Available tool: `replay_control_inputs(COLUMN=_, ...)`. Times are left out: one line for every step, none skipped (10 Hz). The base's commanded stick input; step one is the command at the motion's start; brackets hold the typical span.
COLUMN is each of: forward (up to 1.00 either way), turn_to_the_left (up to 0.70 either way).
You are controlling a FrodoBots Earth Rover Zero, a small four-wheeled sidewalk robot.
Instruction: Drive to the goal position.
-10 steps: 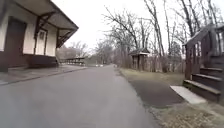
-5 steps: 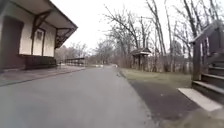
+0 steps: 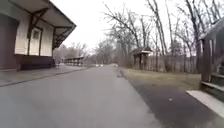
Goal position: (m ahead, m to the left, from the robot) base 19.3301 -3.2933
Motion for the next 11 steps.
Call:
replay_control_inputs(forward=0.7, turn_to_the_left=0.0)
replay_control_inputs(forward=0.7, turn_to_the_left=0.0)
replay_control_inputs(forward=0.7, turn_to_the_left=0.0)
replay_control_inputs(forward=0.7, turn_to_the_left=0.0)
replay_control_inputs(forward=0.7, turn_to_the_left=0.0)
replay_control_inputs(forward=0.7, turn_to_the_left=0.0)
replay_control_inputs(forward=0.7, turn_to_the_left=0.0)
replay_control_inputs(forward=0.7, turn_to_the_left=0.0)
replay_control_inputs(forward=0.7, turn_to_the_left=0.0)
replay_control_inputs(forward=0.7, turn_to_the_left=0.0)
replay_control_inputs(forward=0.7, turn_to_the_left=0.0)
